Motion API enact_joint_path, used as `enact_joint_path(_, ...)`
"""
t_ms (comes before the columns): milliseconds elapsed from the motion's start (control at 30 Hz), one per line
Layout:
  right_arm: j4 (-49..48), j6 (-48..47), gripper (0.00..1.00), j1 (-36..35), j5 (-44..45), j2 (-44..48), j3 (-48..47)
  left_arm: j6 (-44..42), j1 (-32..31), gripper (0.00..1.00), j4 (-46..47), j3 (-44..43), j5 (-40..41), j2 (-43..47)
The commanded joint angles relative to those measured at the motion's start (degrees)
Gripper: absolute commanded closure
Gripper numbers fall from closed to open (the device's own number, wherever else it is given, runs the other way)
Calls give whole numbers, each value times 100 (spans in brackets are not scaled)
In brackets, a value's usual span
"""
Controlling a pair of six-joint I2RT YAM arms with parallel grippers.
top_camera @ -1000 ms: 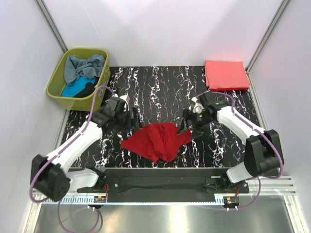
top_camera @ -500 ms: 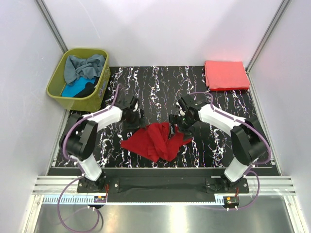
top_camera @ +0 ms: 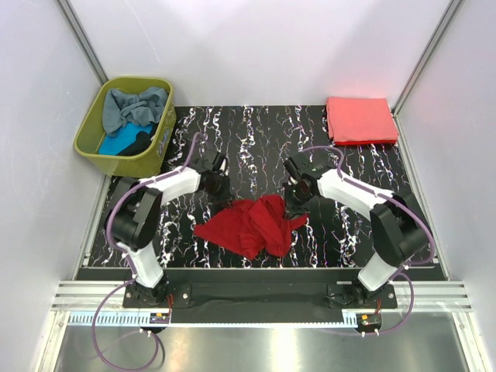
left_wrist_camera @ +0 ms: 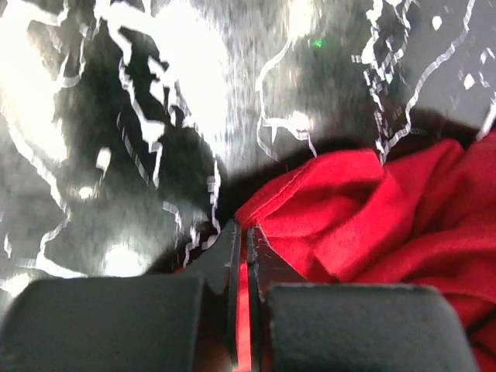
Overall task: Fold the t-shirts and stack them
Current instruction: Flatten the tshirt out
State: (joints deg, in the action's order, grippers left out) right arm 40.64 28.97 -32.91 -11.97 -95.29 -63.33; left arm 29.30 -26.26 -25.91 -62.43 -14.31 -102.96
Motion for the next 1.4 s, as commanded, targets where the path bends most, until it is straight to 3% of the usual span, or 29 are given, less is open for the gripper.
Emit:
enact_joint_path(0, 364, -190, 94, -5, 799, 632, -74, -82, 139, 100, -124, 47, -118, 942)
enact_joint_path(67, 723, -321, 100, 38, 1037, 853, -136, -126, 235, 100, -396, 30, 32, 1677)
enact_joint_path(167, 1172, -506, 100, 161, 1748, 1510, -241, -223, 323, 100, -957, -233, 497, 2723)
enact_joint_path(367, 1656, -840, 100, 293, 2427, 2356, -732, -188, 341, 100, -1153, -681, 1078, 4500)
enact_joint_path(567, 1780, -1174, 100, 320, 2770, 3024, -1532, -284, 350, 100, -1153, -1191, 1254, 5399)
enact_joint_path(867, 1798, -1280, 100, 329, 1725, 4158, -2613, -249, 350, 100, -1179, -1911, 1404, 6260)
enact_joint_path(967, 2017, -1245, 100, 329, 1898, 4404, -3166, -390, 350, 100, -1284, -2298, 1282, 6244)
enact_joint_path(1033, 2227, -1201, 100, 329, 2268, 4344, -3648, -294, 350, 100, -1443, -2379, 1089, 6165)
enact_joint_path(1167, 2492, -1245, 100, 329, 2444, 3659, -4397, -12, 350, 100, -1505, -1747, 806, 6217)
enact_joint_path(1367, 2186, -2008, 100, 381, 2673, 1604, -4873, 163, 350, 100, -1873, -1035, 1323, 6034)
